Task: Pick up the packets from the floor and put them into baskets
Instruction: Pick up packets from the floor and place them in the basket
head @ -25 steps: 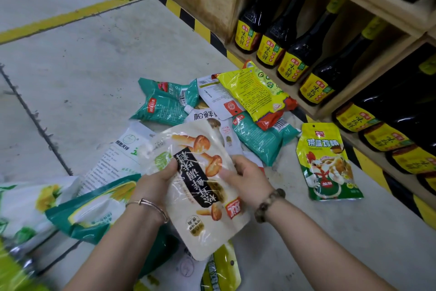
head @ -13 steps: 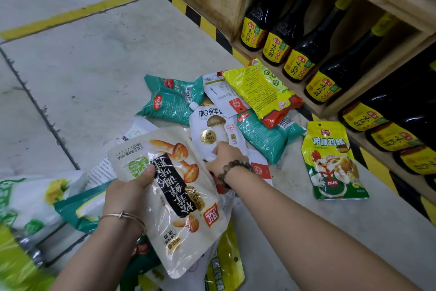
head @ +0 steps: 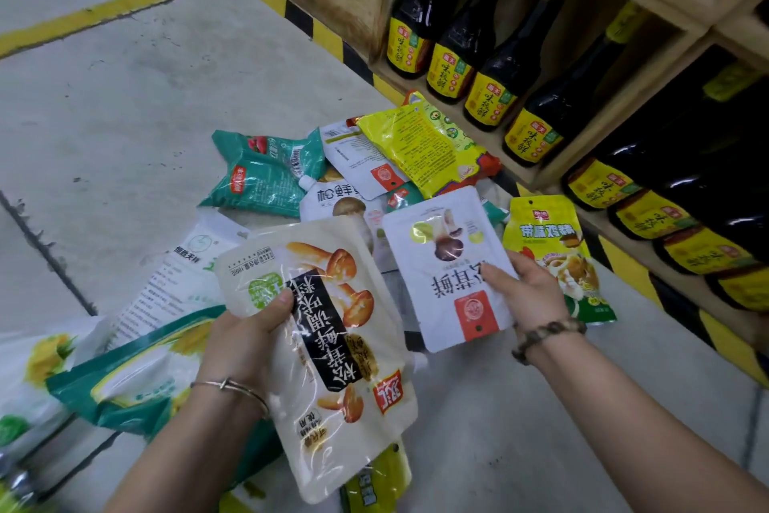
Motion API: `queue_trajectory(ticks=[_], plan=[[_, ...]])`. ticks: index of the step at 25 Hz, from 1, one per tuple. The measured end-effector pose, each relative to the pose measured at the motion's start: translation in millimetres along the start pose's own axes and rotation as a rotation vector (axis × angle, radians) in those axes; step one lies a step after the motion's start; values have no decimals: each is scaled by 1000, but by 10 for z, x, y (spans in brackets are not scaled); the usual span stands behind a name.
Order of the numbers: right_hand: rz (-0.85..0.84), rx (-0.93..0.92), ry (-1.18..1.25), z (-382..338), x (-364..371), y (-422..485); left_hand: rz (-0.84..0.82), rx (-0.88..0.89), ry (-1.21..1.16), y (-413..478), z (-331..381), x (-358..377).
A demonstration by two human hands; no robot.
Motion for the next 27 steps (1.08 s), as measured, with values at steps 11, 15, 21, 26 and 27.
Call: queue_trajectory(ticks=[11,15,21,26,27], plan=[[84,-116,171,-487,-1498,-585,-413,9,-12,-582,-286,1065],[183,-176,149,-791,-2032,-754,-497,56,-35,-892,-150,1507],[390,-346,189,-1246,-2954,-1180,-719,83,-73,-1599,21,2460],[529,-456,141,-1577,-3926,-1800,-943,41,-37,-2482,-78,3365],[558,-470,147,-1598,-4132,-1949,-997,28,-27,-2688,-124,3528]])
Point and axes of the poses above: each hand's wrist, its own y-axis towards the middle knuckle, its own x-axis out of the palm, z = x × y, the point moved 4 cm from there along y, towards the middle knuckle, and after that the axes turned 8 degrees about -y, right-handed, at the moved point
